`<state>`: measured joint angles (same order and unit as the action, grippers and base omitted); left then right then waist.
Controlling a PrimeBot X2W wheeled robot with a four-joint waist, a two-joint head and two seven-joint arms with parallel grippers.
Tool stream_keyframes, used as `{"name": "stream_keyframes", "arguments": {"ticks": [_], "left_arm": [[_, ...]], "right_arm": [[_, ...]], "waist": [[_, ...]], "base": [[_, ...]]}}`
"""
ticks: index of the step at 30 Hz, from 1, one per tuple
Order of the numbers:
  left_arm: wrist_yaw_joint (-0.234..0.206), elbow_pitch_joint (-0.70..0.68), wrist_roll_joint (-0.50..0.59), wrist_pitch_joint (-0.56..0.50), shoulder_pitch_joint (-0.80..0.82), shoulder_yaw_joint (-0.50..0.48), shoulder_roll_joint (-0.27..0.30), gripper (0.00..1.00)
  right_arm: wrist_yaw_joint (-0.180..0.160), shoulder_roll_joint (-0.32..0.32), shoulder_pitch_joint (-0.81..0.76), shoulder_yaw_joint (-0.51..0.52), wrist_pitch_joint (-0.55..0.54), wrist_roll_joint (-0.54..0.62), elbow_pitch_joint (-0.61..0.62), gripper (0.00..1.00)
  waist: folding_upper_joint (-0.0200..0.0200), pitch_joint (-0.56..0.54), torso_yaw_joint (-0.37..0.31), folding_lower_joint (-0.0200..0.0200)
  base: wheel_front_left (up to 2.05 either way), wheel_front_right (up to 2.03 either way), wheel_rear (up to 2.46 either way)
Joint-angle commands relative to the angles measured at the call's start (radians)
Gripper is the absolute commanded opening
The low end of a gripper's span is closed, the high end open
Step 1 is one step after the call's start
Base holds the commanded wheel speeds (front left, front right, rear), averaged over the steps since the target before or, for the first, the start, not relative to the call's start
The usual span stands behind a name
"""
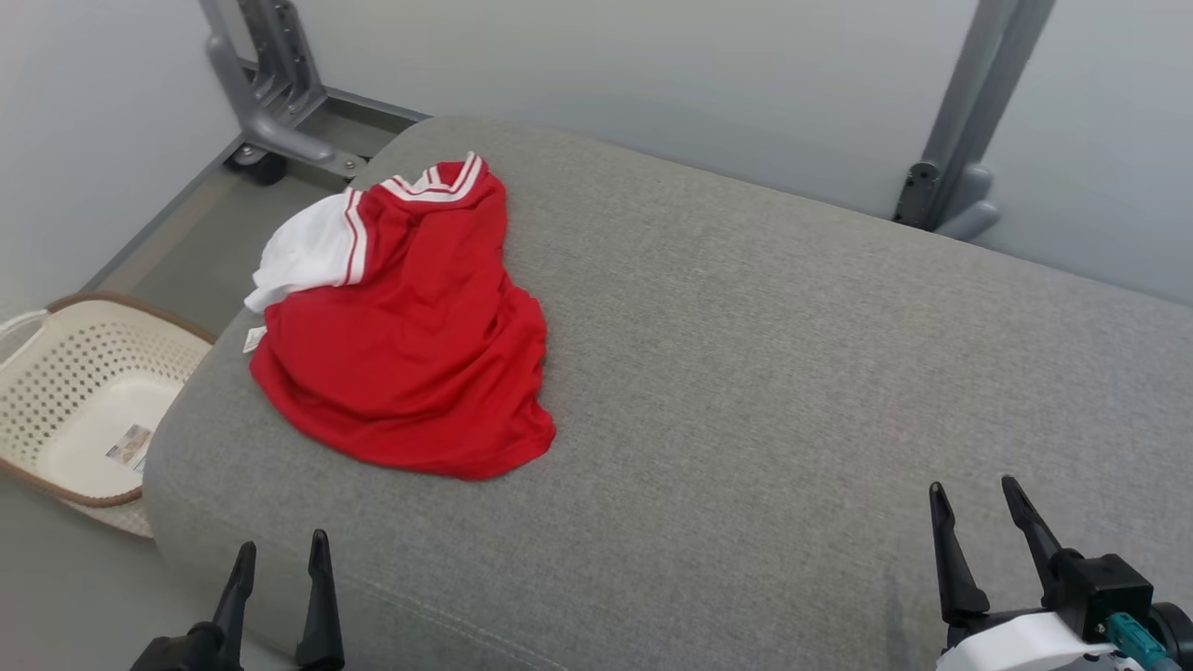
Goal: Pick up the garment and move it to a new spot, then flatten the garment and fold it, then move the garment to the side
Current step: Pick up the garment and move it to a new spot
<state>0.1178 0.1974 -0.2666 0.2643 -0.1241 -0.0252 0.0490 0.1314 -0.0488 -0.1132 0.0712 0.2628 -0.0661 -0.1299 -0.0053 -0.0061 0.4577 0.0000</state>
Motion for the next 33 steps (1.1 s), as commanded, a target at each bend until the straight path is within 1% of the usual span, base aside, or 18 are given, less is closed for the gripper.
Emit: {"name": "stream_keyframes", "arguments": {"ticks": [1, 7, 12, 16, 18, 19, 25, 29, 32, 33], "left_arm": [[-0.004, -0.006, -0.006, 0.000, -0.010, -0.004, 0.003, 1.00], [-0.001, -0.002, -0.006, 0.000, 0.041, -0.030, 0.003, 1.00], [0.005, 0.079, -0.002, 0.000, 0.123, -0.031, 0.003, 1.00], [0.012, 0.213, -0.031, -0.001, 0.236, -0.017, 0.011, 1.00], [0.012, 0.299, -0.041, 0.000, 0.305, -0.006, 0.031, 1.00], [0.012, 0.299, -0.041, 0.000, 0.305, -0.006, 0.031, 1.00], [0.013, 0.527, -0.127, 0.000, 0.513, 0.011, 0.054, 1.00], [0.013, 0.660, -0.190, -0.001, 0.629, 0.023, 0.060, 1.00], [0.012, 0.772, -0.223, -0.012, 0.702, 0.025, 0.076, 1.00], [0.012, 0.844, -0.234, -0.010, 0.739, 0.018, 0.088, 1.00]], "right_arm": [[-0.001, -0.004, -0.009, -0.002, 0.003, -0.005, -0.003, 1.00], [-0.001, -0.004, -0.008, -0.004, 0.003, -0.002, -0.010, 1.00], [-0.001, -0.004, 0.017, 0.004, 0.003, 0.023, -0.007, 1.00], [-0.001, -0.004, 0.041, 0.014, 0.003, 0.052, -0.002, 1.00], [-0.001, -0.004, 0.058, 0.018, 0.003, 0.064, 0.000, 1.00], [-0.001, -0.004, 0.058, 0.018, 0.003, 0.064, 0.000, 1.00], [-0.001, -0.009, 0.123, 0.014, 0.003, 0.102, 0.011, 1.00], [-0.001, -0.023, 0.168, 0.022, 0.003, 0.113, 0.022, 1.00], [-0.001, -0.026, 0.193, 0.029, 0.003, 0.118, 0.032, 1.00], [-0.001, -0.028, 0.207, 0.031, 0.003, 0.122, 0.034, 1.00]], "waist": [[0.0053, -0.008, 0.046, 0.0000], [0.0053, 0.021, 0.009, 0.0000], [0.0053, 0.069, -0.044, 0.0000], [0.0053, 0.131, -0.086, 0.0000], [0.0053, 0.164, -0.106, 0.0000], [0.0053, 0.164, -0.106, 0.0000], [0.0053, 0.289, -0.171, 0.0000], [0.0053, 0.378, -0.198, 0.0000], [0.0053, 0.440, -0.213, 0.0000], [0.0053, 0.472, -0.220, 0.0000]], "base": [[0.00, 0.00, 0.00], [0.00, 0.00, 0.00], [0.00, 0.00, 0.00], [0.00, 0.00, 0.00], [0.00, 0.00, 0.00], [0.00, 0.00, 0.00], [0.00, 0.00, 0.00], [0.00, 0.00, 0.00], [0.00, 0.00, 0.00], [0.00, 0.00, 0.00]]}}
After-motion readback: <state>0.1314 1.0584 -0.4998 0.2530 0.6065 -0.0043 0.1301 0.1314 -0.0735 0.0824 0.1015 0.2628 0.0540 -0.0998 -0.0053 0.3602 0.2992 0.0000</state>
